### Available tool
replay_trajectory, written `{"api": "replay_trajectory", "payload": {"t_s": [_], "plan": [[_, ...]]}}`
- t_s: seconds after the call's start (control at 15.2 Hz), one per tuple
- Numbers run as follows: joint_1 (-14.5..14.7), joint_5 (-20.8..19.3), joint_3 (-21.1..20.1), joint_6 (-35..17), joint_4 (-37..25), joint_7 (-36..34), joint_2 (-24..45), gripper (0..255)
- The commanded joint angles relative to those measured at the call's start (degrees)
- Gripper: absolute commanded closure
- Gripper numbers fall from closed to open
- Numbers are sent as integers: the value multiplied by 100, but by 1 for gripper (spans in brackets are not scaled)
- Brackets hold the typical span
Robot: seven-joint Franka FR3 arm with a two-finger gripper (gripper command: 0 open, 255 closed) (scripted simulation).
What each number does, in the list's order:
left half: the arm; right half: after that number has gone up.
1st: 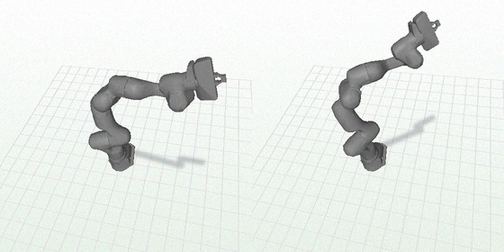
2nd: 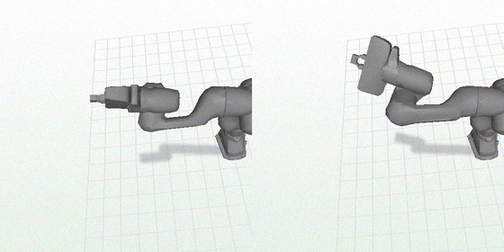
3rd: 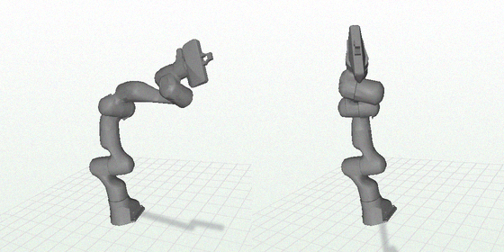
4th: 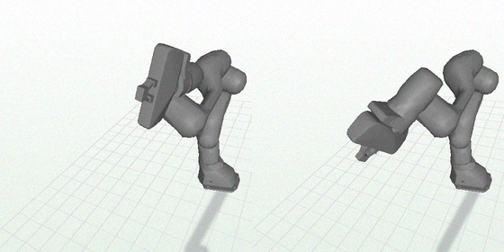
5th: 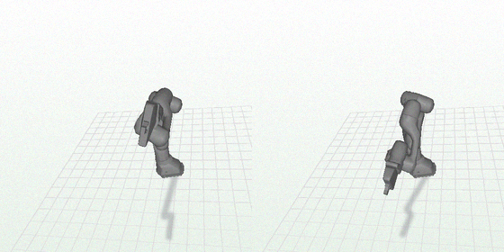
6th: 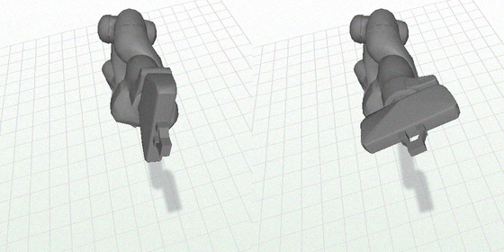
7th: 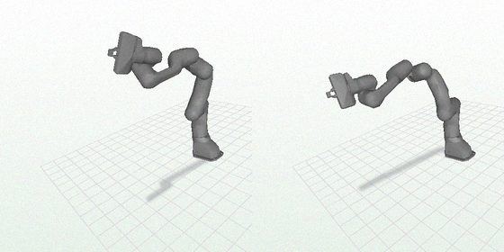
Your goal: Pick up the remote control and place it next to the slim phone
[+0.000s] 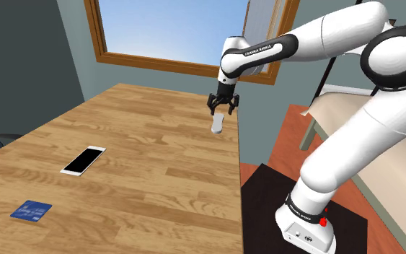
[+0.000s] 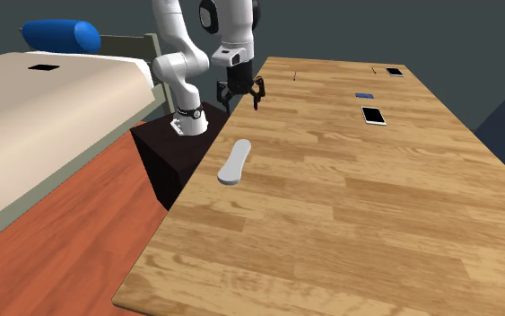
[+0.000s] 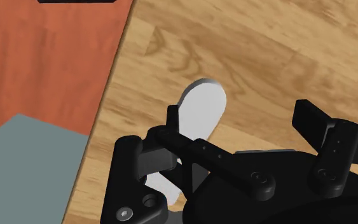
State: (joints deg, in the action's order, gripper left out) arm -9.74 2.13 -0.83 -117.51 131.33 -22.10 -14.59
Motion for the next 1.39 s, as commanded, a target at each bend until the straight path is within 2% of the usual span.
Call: {"api": "replay_trajectory", "payload": {"t_s": [0.0,0.53,1.06,1.32], "plan": [[-101,-67,5,-171,-289,-357,474,0],[-439,-315,268,-636,-1198,-1552,1930,0],[-453,-314,290,-1193,-981,-1588,2275,0],[-453,-314,290,-1193,-981,-1588,2275,0]]}}
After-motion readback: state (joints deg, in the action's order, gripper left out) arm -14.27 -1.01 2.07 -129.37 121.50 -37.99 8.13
